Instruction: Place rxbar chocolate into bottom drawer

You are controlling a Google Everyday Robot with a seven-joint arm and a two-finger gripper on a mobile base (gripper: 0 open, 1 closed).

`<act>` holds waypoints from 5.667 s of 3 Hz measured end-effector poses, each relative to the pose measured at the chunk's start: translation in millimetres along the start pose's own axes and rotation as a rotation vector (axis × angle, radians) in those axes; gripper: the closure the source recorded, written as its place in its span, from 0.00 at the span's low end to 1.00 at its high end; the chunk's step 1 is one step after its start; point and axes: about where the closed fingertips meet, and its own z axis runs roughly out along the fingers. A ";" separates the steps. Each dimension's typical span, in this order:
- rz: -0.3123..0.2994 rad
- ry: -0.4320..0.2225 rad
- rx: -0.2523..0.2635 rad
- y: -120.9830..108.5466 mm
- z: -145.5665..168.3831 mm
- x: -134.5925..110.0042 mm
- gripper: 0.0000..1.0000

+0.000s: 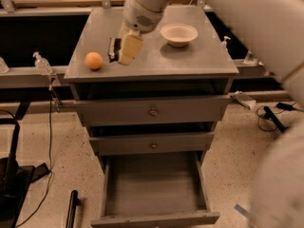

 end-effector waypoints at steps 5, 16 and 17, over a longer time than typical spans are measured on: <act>0.107 -0.460 0.027 159.1 86.1 40.8 1.00; 0.351 -0.371 -0.245 270.1 405.7 421.9 1.00; 0.321 -0.390 -0.234 268.0 415.1 421.2 1.00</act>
Offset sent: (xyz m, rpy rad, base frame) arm -0.0290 -0.0283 0.0068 0.0739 -0.0640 -0.0332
